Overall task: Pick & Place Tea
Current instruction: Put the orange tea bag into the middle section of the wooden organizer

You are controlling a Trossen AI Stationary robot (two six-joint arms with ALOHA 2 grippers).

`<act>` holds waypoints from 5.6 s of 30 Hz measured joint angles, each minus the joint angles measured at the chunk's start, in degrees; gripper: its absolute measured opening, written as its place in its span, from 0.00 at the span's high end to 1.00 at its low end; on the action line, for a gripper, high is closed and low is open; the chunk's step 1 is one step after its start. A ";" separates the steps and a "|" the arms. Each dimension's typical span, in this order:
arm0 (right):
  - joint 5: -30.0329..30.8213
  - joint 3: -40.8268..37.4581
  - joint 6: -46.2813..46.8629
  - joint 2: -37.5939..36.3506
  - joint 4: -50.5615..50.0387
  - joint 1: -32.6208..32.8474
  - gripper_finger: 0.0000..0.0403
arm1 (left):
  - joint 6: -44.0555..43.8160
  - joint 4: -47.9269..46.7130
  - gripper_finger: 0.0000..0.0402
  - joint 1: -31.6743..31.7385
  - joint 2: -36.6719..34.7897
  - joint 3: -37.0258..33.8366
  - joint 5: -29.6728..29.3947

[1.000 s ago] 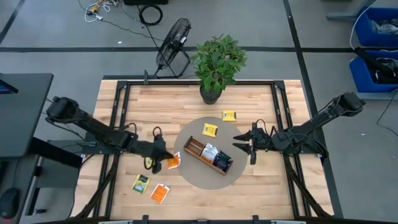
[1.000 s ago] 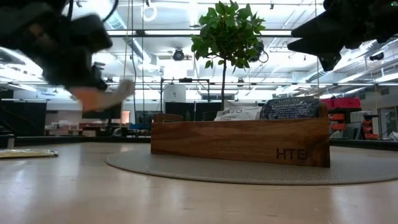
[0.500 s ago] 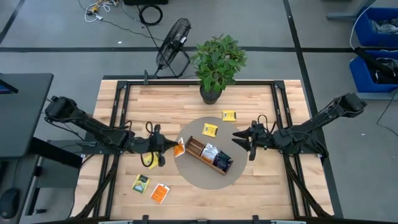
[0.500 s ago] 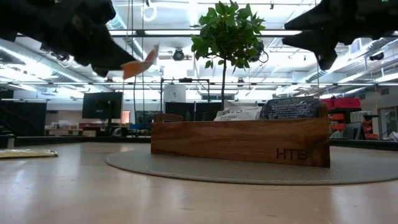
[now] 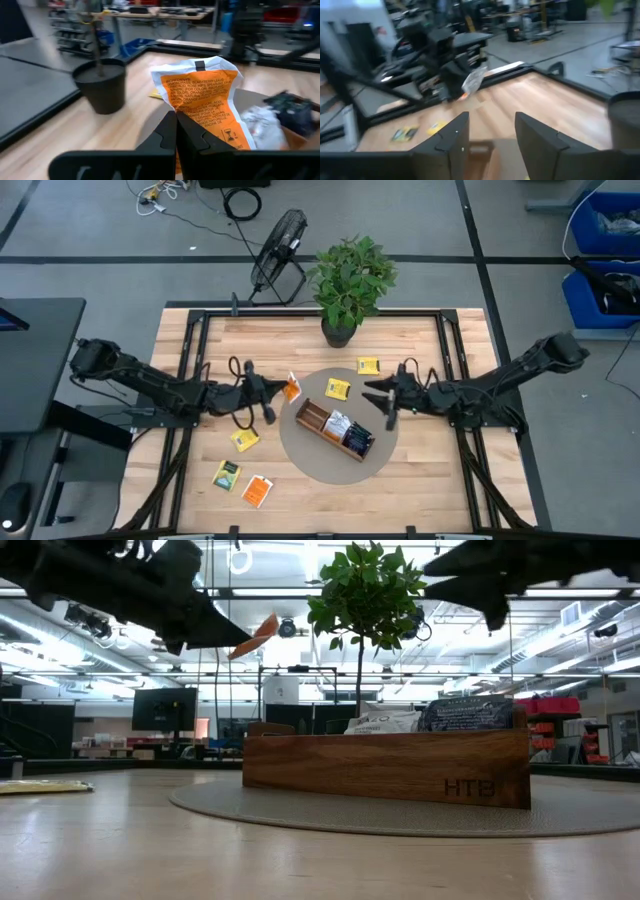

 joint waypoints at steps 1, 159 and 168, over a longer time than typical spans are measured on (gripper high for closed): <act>0.15 1.29 0.32 1.10 -0.17 -0.85 0.58 | 0.29 0.00 0.99 0.51 0.00 0.00 -0.32; 3.19 31.01 13.46 29.72 -42.58 7.98 1.00 | -3.24 -17.88 0.65 -9.19 -34.99 -9.68 15.22; 1.47 29.53 17.36 31.30 -41.32 7.43 1.00 | -3.22 -18.03 0.65 -9.14 -34.88 -9.68 13.84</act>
